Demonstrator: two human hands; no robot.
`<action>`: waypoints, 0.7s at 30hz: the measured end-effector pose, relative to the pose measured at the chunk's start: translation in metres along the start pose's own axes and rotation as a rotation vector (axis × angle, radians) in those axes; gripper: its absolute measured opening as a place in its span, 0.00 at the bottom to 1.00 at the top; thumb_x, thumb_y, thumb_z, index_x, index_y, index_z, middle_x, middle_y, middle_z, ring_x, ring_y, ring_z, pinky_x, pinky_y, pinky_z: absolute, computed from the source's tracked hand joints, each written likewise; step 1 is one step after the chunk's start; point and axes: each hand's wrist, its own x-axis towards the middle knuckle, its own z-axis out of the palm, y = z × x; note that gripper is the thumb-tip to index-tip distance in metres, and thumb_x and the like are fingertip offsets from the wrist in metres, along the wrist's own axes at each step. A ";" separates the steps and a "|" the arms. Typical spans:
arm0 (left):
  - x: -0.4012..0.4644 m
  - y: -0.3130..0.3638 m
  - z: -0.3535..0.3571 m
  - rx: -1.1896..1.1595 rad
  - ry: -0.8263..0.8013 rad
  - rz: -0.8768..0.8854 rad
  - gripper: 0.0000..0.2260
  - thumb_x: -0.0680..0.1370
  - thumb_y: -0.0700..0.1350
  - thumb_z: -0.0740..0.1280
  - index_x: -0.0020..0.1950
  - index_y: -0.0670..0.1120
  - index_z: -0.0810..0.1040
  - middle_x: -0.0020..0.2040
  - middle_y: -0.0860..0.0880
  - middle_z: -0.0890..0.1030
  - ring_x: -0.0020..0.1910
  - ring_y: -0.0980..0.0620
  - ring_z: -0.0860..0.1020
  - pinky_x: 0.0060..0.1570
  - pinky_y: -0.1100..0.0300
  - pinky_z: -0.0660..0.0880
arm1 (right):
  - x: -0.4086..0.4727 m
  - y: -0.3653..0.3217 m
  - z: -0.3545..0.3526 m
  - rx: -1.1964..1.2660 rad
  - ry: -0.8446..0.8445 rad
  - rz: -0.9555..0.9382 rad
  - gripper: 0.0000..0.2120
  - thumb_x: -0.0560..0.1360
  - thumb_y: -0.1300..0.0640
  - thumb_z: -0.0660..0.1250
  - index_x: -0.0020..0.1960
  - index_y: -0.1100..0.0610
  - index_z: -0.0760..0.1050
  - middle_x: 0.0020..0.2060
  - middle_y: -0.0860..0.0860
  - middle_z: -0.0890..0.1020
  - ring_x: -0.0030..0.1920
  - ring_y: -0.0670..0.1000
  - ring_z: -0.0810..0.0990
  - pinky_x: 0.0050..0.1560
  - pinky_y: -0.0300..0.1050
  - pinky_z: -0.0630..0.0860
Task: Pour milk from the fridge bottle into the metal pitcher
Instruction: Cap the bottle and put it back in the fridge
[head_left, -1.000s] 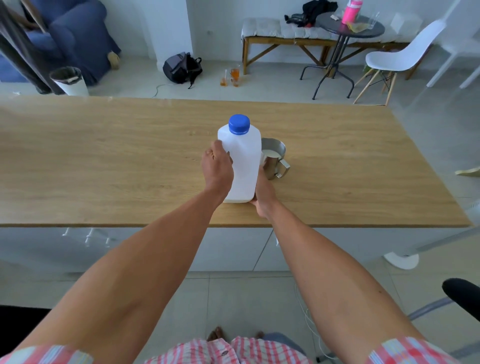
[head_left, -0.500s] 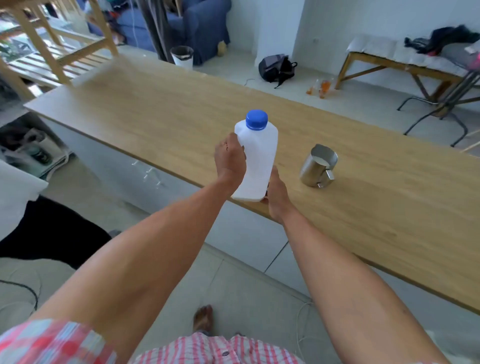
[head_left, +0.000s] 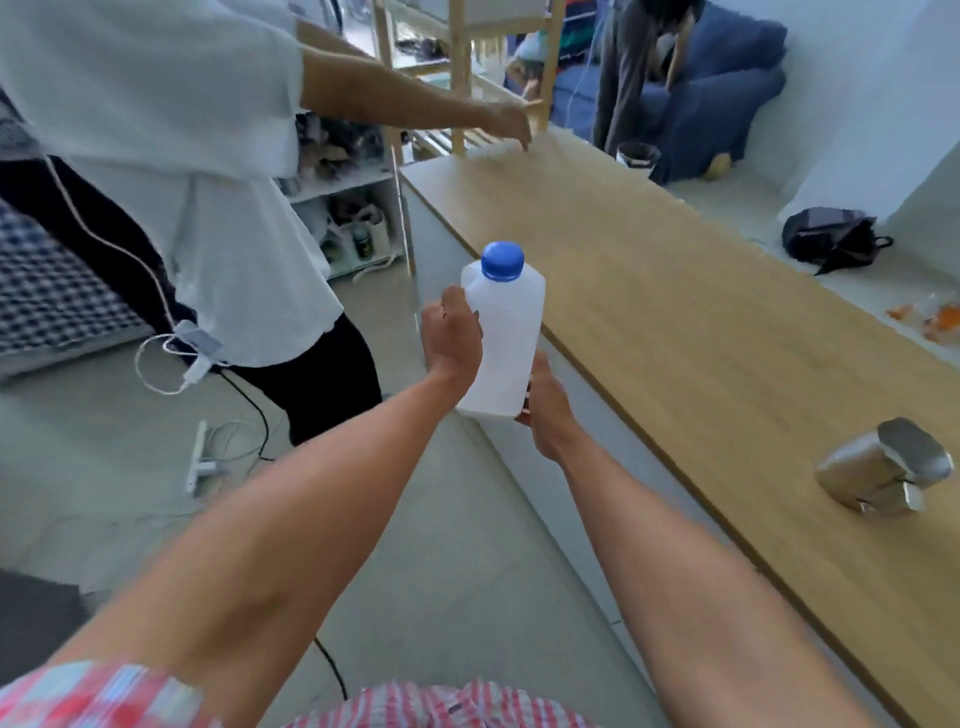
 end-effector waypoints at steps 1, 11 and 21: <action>0.005 0.002 -0.022 -0.005 0.038 0.008 0.20 0.72 0.49 0.54 0.19 0.51 0.63 0.21 0.55 0.65 0.26 0.49 0.62 0.34 0.54 0.62 | 0.004 0.001 0.020 -0.025 -0.017 0.001 0.22 0.66 0.27 0.57 0.54 0.34 0.79 0.56 0.49 0.85 0.56 0.52 0.84 0.61 0.57 0.81; 0.020 0.017 -0.275 0.012 0.468 0.049 0.15 0.72 0.52 0.55 0.25 0.51 0.64 0.26 0.51 0.68 0.33 0.47 0.66 0.36 0.47 0.64 | -0.011 0.023 0.265 -0.120 -0.291 0.127 0.30 0.76 0.29 0.55 0.64 0.49 0.78 0.59 0.56 0.83 0.57 0.55 0.82 0.61 0.57 0.80; -0.046 0.039 -0.486 0.085 0.928 0.072 0.14 0.74 0.51 0.54 0.29 0.48 0.61 0.27 0.49 0.68 0.30 0.49 0.65 0.33 0.53 0.62 | -0.115 0.032 0.462 -0.229 -0.735 0.098 0.25 0.82 0.33 0.50 0.63 0.46 0.77 0.58 0.51 0.84 0.59 0.56 0.83 0.56 0.56 0.82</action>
